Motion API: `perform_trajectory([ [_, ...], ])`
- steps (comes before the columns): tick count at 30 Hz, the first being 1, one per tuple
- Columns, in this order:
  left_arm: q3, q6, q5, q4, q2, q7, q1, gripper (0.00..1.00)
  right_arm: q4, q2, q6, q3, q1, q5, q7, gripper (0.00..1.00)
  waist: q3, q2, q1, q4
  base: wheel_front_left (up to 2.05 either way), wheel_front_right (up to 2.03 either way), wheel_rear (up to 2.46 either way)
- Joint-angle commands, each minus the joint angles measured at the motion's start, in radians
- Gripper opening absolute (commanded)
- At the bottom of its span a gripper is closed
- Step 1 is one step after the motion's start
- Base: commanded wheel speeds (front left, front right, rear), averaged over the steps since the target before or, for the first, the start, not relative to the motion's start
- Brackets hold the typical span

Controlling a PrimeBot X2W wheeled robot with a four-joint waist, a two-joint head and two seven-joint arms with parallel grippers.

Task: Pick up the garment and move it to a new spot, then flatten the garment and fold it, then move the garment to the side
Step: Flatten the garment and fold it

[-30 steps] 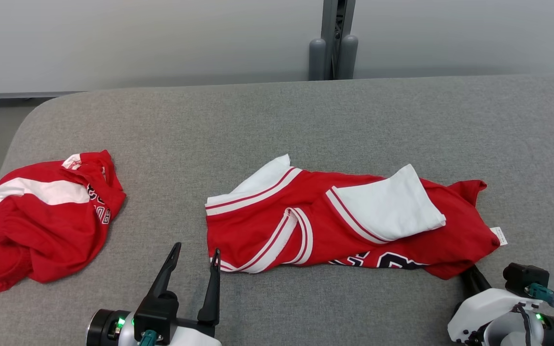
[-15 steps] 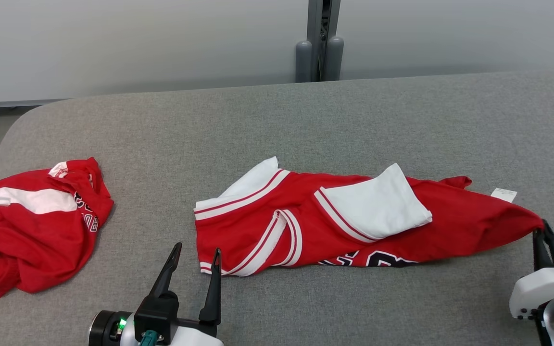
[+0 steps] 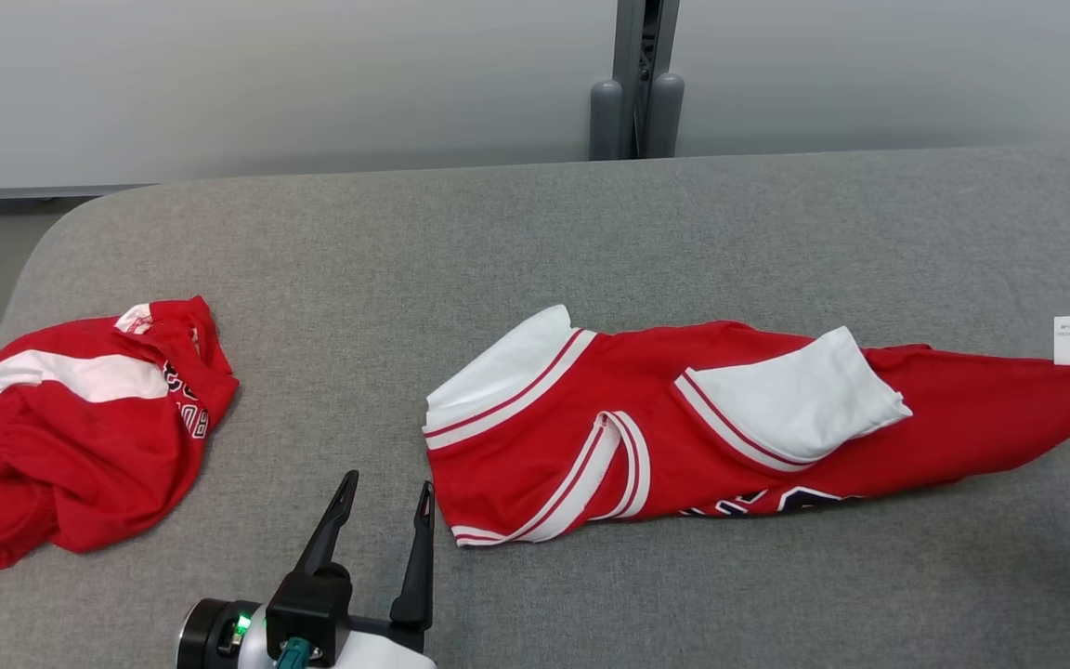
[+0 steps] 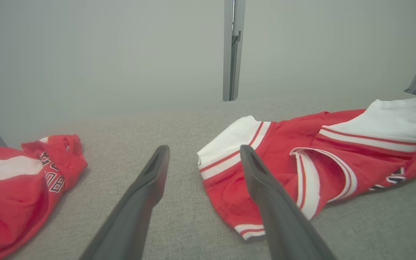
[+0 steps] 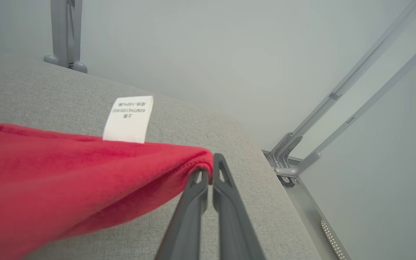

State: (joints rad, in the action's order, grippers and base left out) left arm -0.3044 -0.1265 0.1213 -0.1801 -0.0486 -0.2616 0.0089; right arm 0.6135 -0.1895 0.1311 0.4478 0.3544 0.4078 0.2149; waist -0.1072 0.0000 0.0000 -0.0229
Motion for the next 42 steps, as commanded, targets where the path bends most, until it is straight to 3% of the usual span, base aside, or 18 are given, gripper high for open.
perform_trajectory([
  [1,0.003,0.002,-0.006,-0.002,-0.003,-0.004,-0.025,1.0,0.014,-0.001,-0.001,0.005,0.025,0.013,0.005,0.0,-0.004,0.0,0.0,-0.002,0.0,0.0,0.0],
  [2,0.004,0.002,-0.007,-0.003,-0.004,-0.004,-0.025,1.0,0.038,0.003,-0.001,0.01,0.039,0.023,0.006,0.0,-0.006,0.0,0.0,-0.002,0.0,0.0,0.0],
  [3,0.003,0.003,-0.008,-0.004,-0.003,-0.004,-0.025,1.0,0.059,0.006,-0.001,0.015,0.053,0.032,0.008,0.23,-0.008,0.0,0.0,-0.003,0.0,0.0,0.0],
  [4,0.003,0.004,-0.009,-0.005,-0.003,-0.004,-0.024,1.0,0.081,0.008,-0.001,0.019,0.065,0.044,0.008,0.49,-0.009,0.0,0.0,-0.003,0.0,0.0,0.0],
  [5,0.002,0.004,-0.01,-0.006,-0.003,-0.004,-0.026,1.0,0.103,0.008,-0.001,0.026,0.077,0.053,0.01,1.0,-0.01,0.0,0.0,-0.003,0.0,0.0,0.0],
  [10,0.018,-0.003,-0.015,-0.003,-0.003,-0.004,-0.027,1.0,0.135,0.011,-0.001,0.069,0.116,0.113,0.03,1.0,-0.007,0.0,0.0,0.011,0.0,0.0,0.0],
  [13,0.027,-0.008,-0.015,0.0,-0.003,-0.004,-0.015,1.0,0.108,0.044,-0.001,0.075,0.132,0.138,0.043,1.0,0.001,0.0,0.0,0.029,0.0,0.0,0.0],
  [19,0.026,-0.008,-0.009,0.002,-0.004,-0.004,-0.003,1.0,0.042,0.117,-0.001,-0.012,0.094,0.088,0.052,1.0,0.031,0.0,0.0,0.054,0.0,0.0,0.0],
  [25,0.033,-0.004,-0.019,0.001,-0.004,-0.004,0.011,1.0,-0.103,0.135,-0.001,-0.093,0.006,0.078,0.051,1.0,0.066,0.0,0.0,0.063,0.0,0.0,0.0],
  [30,0.045,0.001,-0.025,0.002,-0.003,-0.004,0.03,1.0,-0.189,0.137,-0.001,-0.193,-0.05,-0.016,0.03,1.0,0.085,0.0,0.0,0.07,0.0,0.0,0.0],
  [36,0.044,0.005,-0.019,0.008,-0.003,-0.004,0.038,1.0,-0.291,0.136,-0.001,-0.352,-0.127,-0.213,-0.029,1.0,0.094,0.0,0.0,0.073,0.0,0.0,0.0],
  [42,0.028,0.0,0.004,0.014,-0.003,-0.004,0.038,1.0,-0.279,0.137,-0.001,-0.471,-0.202,-0.399,-0.005,1.0,0.107,0.0,0.0,0.065,0.0,0.0,0.0],
])
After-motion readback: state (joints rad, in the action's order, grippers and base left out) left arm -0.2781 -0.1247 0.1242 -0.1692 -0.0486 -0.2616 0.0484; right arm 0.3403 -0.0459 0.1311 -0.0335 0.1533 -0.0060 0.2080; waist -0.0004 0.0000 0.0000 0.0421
